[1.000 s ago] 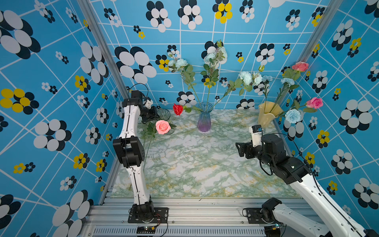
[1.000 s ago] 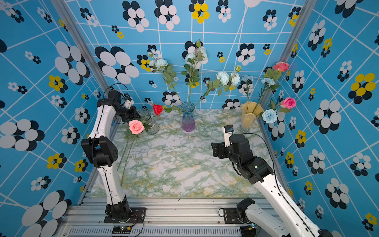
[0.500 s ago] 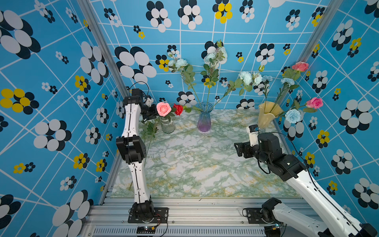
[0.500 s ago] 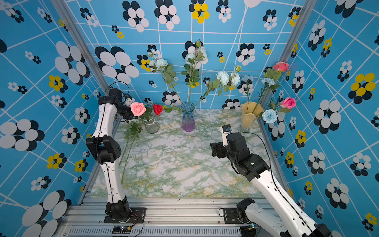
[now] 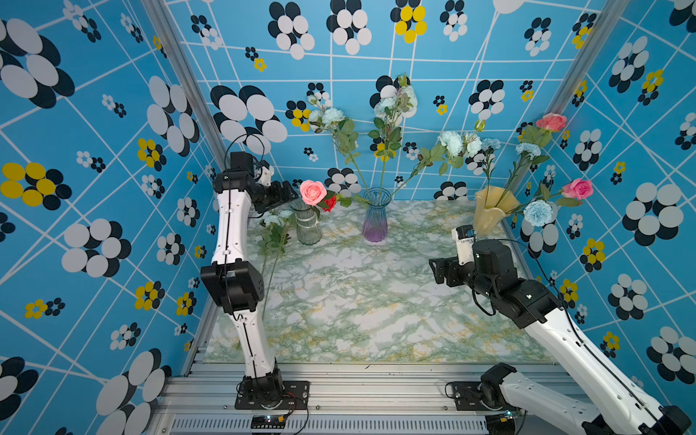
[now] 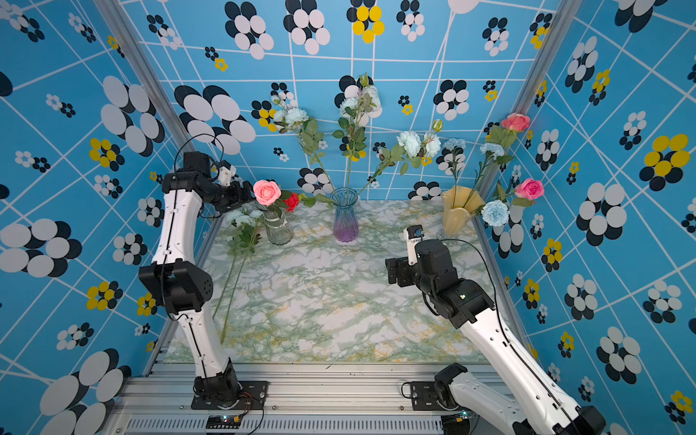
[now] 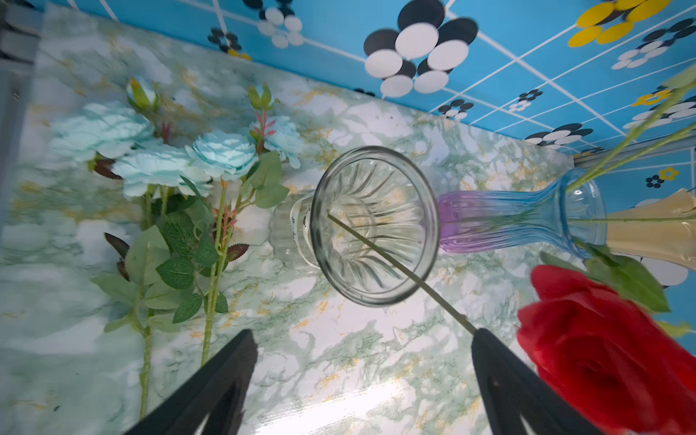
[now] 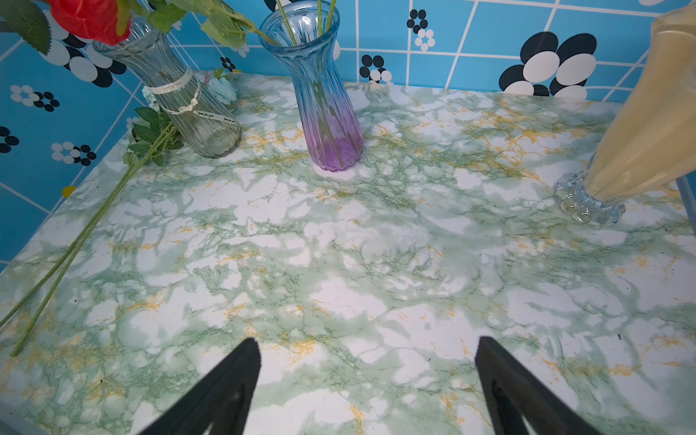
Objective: Pick out blue flowers from the vase
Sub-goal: Move the vase to the center of the board.
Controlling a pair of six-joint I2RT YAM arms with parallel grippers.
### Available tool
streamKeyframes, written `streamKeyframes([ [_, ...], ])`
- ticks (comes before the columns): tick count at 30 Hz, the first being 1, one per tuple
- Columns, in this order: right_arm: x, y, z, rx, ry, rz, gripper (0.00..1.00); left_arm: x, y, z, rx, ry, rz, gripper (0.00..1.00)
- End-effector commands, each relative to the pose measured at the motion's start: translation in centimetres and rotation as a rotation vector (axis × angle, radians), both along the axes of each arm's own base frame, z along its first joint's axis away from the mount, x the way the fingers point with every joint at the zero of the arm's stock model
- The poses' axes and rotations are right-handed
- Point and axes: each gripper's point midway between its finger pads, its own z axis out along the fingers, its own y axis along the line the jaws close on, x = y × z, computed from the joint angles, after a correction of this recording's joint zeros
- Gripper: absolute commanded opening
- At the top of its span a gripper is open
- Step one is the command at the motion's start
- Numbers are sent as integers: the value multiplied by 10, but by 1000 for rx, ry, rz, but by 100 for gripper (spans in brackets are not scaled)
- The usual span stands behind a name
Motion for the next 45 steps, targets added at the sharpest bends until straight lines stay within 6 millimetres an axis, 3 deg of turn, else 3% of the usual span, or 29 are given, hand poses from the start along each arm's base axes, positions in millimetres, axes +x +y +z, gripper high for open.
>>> streamKeyframes([
  [1,4,2,16,5,-25,8,93,-30,-1,57,54,-174,50,92],
  [4,13,10,22,-13,-29,38,94,-71,-25,72,70,-254,45,92],
  [7,26,21,24,-53,16,76,92,-111,-48,68,139,-312,46,93],
  [12,50,48,35,-75,60,162,88,-177,-68,40,174,-403,58,93],
  [17,76,74,37,-131,112,267,84,-215,-93,-5,62,-460,37,92],
  [24,116,96,34,-196,132,315,79,-232,-119,-64,121,-453,-12,92],
  [38,184,133,15,-314,80,407,80,-235,-146,-135,212,-527,-69,92],
  [45,216,161,3,-284,40,459,74,-235,-161,-140,271,-535,-108,91],
])
